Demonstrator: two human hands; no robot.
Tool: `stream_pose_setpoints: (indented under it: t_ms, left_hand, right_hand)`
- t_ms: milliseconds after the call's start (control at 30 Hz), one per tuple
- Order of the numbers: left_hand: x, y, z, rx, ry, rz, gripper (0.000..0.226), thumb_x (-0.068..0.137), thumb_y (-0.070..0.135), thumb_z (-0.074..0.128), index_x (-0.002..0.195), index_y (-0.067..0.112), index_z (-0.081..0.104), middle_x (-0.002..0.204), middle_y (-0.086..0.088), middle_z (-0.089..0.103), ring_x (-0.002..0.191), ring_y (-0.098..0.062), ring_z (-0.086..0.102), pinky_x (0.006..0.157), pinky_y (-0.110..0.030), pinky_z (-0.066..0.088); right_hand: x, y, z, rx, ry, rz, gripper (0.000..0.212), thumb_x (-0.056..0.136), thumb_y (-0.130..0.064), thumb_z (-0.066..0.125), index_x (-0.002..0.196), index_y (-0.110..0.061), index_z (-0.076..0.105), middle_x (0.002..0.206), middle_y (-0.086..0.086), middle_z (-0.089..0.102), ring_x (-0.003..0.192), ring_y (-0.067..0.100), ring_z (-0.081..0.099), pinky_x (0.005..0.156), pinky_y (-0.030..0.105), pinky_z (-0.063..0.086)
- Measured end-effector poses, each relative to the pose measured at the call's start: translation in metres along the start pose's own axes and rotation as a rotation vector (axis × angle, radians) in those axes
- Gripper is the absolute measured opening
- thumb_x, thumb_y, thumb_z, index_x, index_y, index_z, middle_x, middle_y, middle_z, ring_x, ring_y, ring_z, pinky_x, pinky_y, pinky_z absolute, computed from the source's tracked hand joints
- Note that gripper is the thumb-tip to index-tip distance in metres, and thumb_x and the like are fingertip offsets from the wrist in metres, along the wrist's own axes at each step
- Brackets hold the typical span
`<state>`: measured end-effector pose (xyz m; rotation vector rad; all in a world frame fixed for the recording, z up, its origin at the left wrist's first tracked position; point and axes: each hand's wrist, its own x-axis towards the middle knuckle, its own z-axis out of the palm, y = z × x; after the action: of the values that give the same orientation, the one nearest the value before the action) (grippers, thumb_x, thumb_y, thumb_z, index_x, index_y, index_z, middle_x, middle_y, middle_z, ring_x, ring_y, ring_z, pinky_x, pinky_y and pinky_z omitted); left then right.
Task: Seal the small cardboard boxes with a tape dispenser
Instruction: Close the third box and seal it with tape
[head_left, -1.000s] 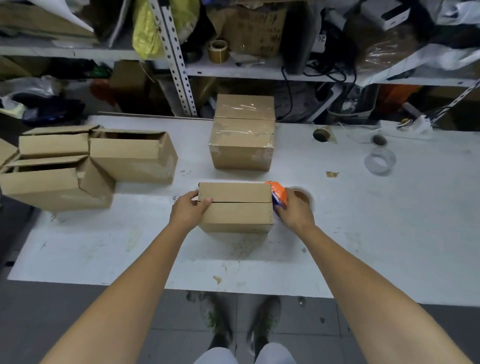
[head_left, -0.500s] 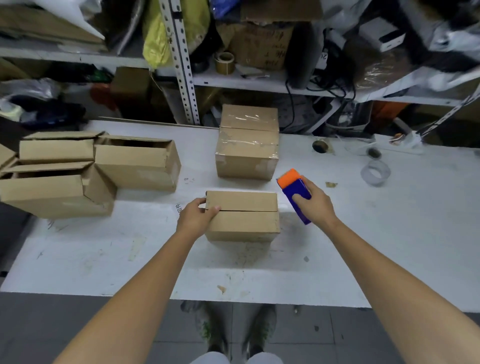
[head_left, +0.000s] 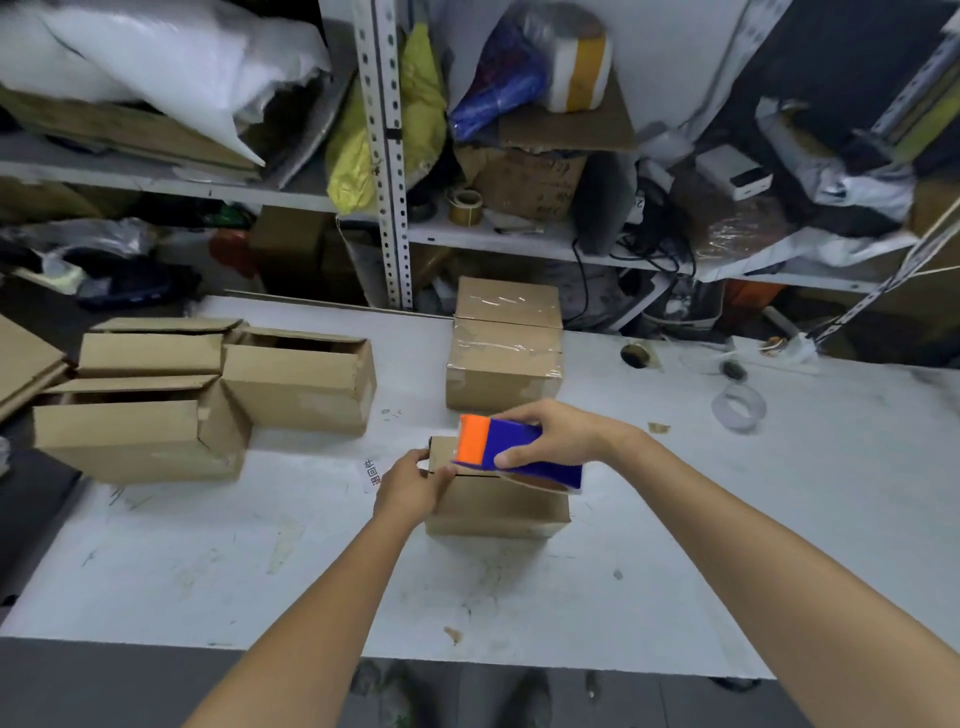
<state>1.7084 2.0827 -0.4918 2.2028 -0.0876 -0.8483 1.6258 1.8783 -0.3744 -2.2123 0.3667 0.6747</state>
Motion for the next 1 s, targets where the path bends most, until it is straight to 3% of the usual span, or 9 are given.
stream_pose_setpoints:
  t_ms: [67, 167, 300, 400, 467, 633, 867, 1000]
  left_hand:
    - [0.002, 0.001, -0.003, 0.025, -0.029, 0.007, 0.046, 0.09, 0.041, 0.062, 0.134, 0.027, 0.054, 0.11, 0.001, 0.069, 0.105, -0.023, 0.063, 0.087, -0.034, 0.053]
    - [0.005, 0.003, -0.012, -0.023, -0.083, 0.014, 0.045, 0.091, 0.038, 0.062, 0.134, 0.023, 0.059, 0.119, -0.002, 0.069, 0.11, -0.023, 0.063, 0.092, -0.036, 0.053]
    - [0.0, 0.006, -0.033, -0.185, 0.078, 0.047, 0.024, 0.095, 0.035, 0.058, 0.109, 0.019, 0.07, 0.115, -0.001, 0.07, 0.104, -0.02, 0.064, 0.09, -0.038, 0.054]
    - [-0.011, 0.02, -0.04, -0.365, -0.141, 0.007, 0.031, 0.099, 0.037, 0.054, 0.114, 0.014, 0.067, 0.111, -0.004, 0.071, 0.099, -0.018, 0.068, 0.083, -0.035, 0.056]
    - [-0.018, 0.029, -0.04, -0.391, -0.274, -0.023, 0.031, 0.099, 0.036, 0.054, 0.119, 0.014, 0.064, 0.111, -0.005, 0.072, 0.104, -0.017, 0.068, 0.088, -0.034, 0.056]
    - [-0.024, 0.037, -0.044, -0.501, -0.373, -0.042, 0.023, 0.099, 0.027, 0.052, 0.112, 0.013, 0.067, 0.102, -0.007, 0.076, 0.1, -0.019, 0.071, 0.09, -0.037, 0.057]
    - [-0.017, 0.032, -0.045, -0.479, -0.41, -0.052, 0.022, 0.095, 0.02, 0.062, 0.112, 0.009, 0.069, 0.104, -0.007, 0.075, 0.1, -0.018, 0.072, 0.085, -0.032, 0.059]
    - [-0.011, 0.03, -0.04, -0.384, -0.331, -0.007, 0.021, 0.099, 0.018, 0.058, 0.108, 0.001, 0.068, 0.104, -0.012, 0.074, 0.089, -0.017, 0.073, 0.069, -0.025, 0.059]
  right_hand:
    - [0.015, -0.001, 0.008, -0.061, -0.03, 0.004, 0.063, 0.08, -0.057, 0.073, 0.137, -0.039, 0.052, 0.115, -0.014, 0.064, 0.102, 0.014, 0.062, 0.085, 0.033, 0.056]
    - [0.028, -0.004, 0.009, -0.142, -0.038, -0.01, 0.064, 0.08, -0.06, 0.071, 0.137, -0.038, 0.051, 0.118, -0.012, 0.063, 0.103, 0.015, 0.061, 0.085, 0.034, 0.056]
    - [0.033, -0.005, 0.007, -0.199, -0.061, -0.028, 0.069, 0.079, -0.062, 0.071, 0.14, -0.036, 0.048, 0.123, -0.012, 0.061, 0.106, 0.015, 0.06, 0.085, 0.035, 0.056]
    - [0.033, -0.003, 0.008, -0.213, -0.069, -0.037, 0.07, 0.078, -0.063, 0.071, 0.139, -0.037, 0.049, 0.122, -0.013, 0.062, 0.106, 0.014, 0.06, 0.086, 0.037, 0.057]
    - [0.032, -0.003, 0.007, -0.217, -0.073, -0.048, 0.07, 0.077, -0.064, 0.071, 0.139, -0.038, 0.049, 0.122, -0.013, 0.062, 0.106, 0.014, 0.061, 0.088, 0.039, 0.057]
    - [0.03, -0.005, 0.003, -0.211, -0.08, -0.069, 0.067, 0.08, -0.06, 0.072, 0.138, -0.037, 0.05, 0.122, -0.013, 0.062, 0.106, 0.013, 0.061, 0.089, 0.039, 0.057]
    - [0.026, -0.007, 0.001, -0.219, -0.09, -0.073, 0.066, 0.082, -0.056, 0.072, 0.14, -0.036, 0.049, 0.126, -0.012, 0.061, 0.108, 0.015, 0.06, 0.09, 0.037, 0.056]
    - [0.026, -0.008, 0.003, -0.264, -0.1, -0.049, 0.068, 0.082, -0.058, 0.071, 0.142, -0.036, 0.048, 0.127, -0.011, 0.061, 0.109, 0.016, 0.06, 0.089, 0.038, 0.056]
